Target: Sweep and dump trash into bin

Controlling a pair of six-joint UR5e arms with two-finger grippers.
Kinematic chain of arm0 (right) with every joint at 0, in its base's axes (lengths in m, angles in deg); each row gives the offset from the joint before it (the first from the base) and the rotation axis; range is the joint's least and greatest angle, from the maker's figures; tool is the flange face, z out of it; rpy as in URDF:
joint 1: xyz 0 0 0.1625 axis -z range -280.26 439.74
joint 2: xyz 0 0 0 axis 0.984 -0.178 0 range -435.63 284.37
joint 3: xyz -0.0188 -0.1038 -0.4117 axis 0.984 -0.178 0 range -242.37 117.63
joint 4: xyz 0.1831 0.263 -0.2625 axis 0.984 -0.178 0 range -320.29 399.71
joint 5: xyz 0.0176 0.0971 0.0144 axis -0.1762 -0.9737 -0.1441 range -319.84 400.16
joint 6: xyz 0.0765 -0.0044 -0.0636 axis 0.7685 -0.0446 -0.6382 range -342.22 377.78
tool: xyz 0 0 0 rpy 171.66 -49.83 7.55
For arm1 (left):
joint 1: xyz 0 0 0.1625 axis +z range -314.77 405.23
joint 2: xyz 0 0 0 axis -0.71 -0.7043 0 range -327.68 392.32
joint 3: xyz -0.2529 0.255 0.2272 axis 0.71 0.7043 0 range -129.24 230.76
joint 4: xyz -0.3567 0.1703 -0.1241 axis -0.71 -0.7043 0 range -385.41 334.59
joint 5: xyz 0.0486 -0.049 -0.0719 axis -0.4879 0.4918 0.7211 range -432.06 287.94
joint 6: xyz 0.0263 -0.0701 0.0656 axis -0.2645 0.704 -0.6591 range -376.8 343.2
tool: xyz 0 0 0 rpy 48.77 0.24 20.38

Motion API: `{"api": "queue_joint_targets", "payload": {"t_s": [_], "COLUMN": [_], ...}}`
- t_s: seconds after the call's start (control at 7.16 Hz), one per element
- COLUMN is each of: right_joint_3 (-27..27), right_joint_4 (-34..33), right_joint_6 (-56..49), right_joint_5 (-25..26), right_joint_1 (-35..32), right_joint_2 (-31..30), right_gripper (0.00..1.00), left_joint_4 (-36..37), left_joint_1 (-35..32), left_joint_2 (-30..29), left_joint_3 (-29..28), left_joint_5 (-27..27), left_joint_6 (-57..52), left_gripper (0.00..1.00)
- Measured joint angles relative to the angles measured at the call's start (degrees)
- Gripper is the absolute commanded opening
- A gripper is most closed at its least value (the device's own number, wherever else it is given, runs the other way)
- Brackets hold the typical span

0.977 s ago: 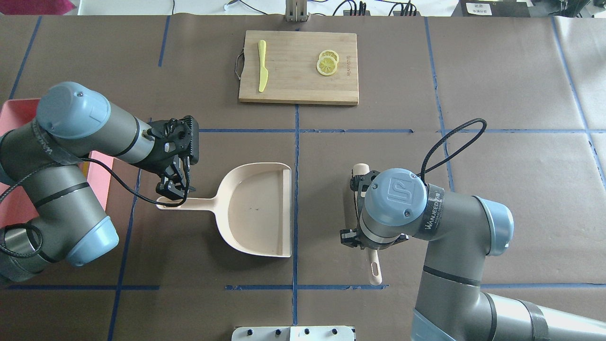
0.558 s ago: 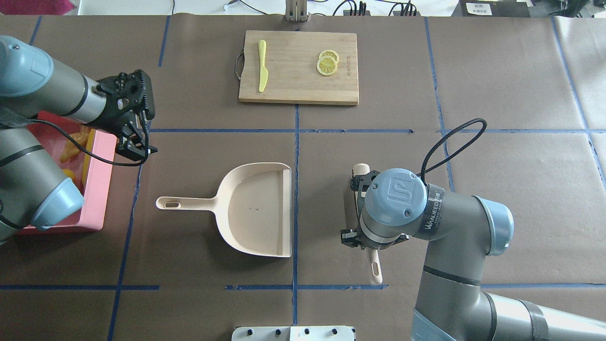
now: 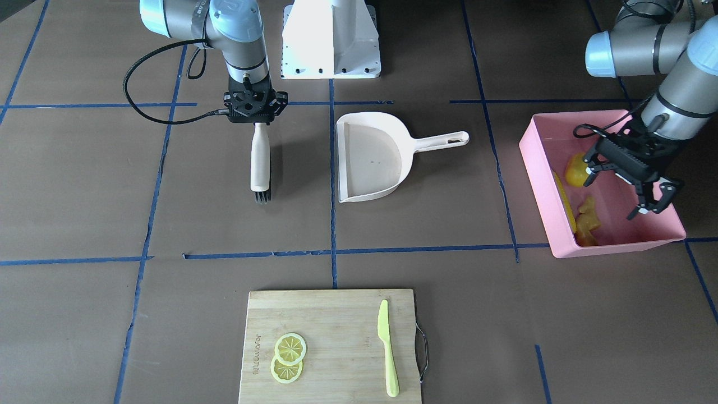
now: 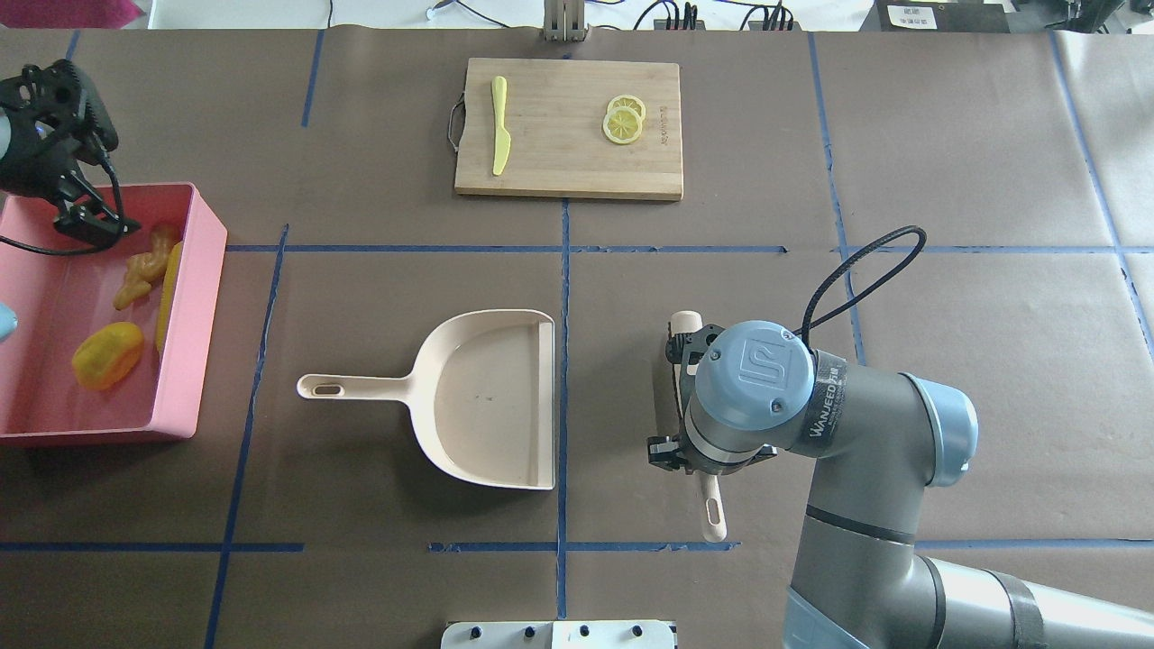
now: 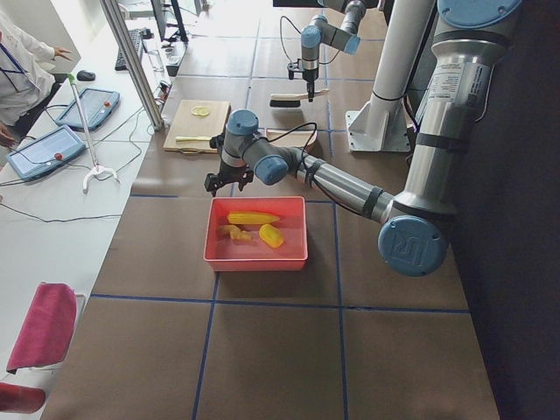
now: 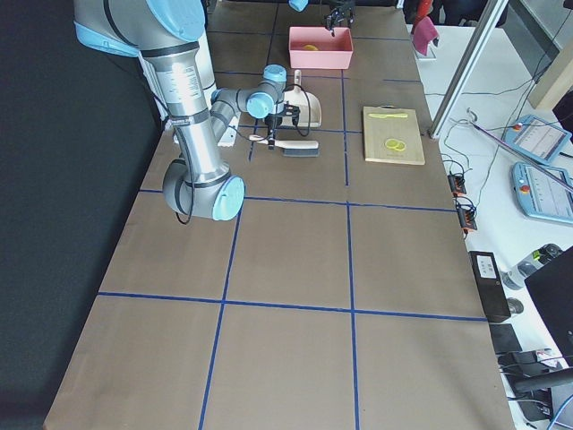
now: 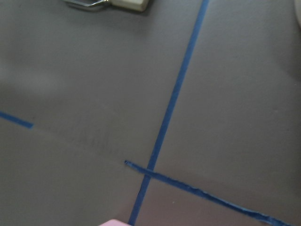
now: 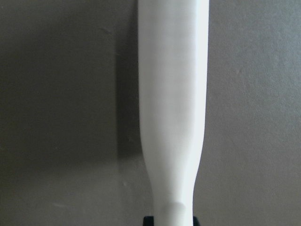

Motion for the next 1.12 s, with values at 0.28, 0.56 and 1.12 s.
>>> {"api": "queue_joint_targets", "payload": {"t_s": [0.28, 0.56, 1.12], "right_joint_3": [-0.2, -0.3, -0.4], "right_joint_4": [0.3, 0.4, 0.4], "right_joint_6": [0.1, 0.1, 0.2], "right_joint_5": [0.0, 0.1, 1.4], "right_joint_1": [0.0, 0.0, 0.1], "right_joint_2": [-0.1, -0.1, -0.3], "right_gripper": [0.00, 0.00, 0.00], "left_joint_4": [0.4, 1.3, 15.9], "left_joint_1": [-8.6, -18.7, -26.6], "left_joint_2": [3.9, 5.0, 5.7], "left_joint_3": [-4.9, -15.6, -14.2], "left_joint_5": [2.9, 14.1, 18.9], "left_joint_6": [1.1, 1.0, -0.7], "left_gripper": [1.00, 1.00, 1.00]}}
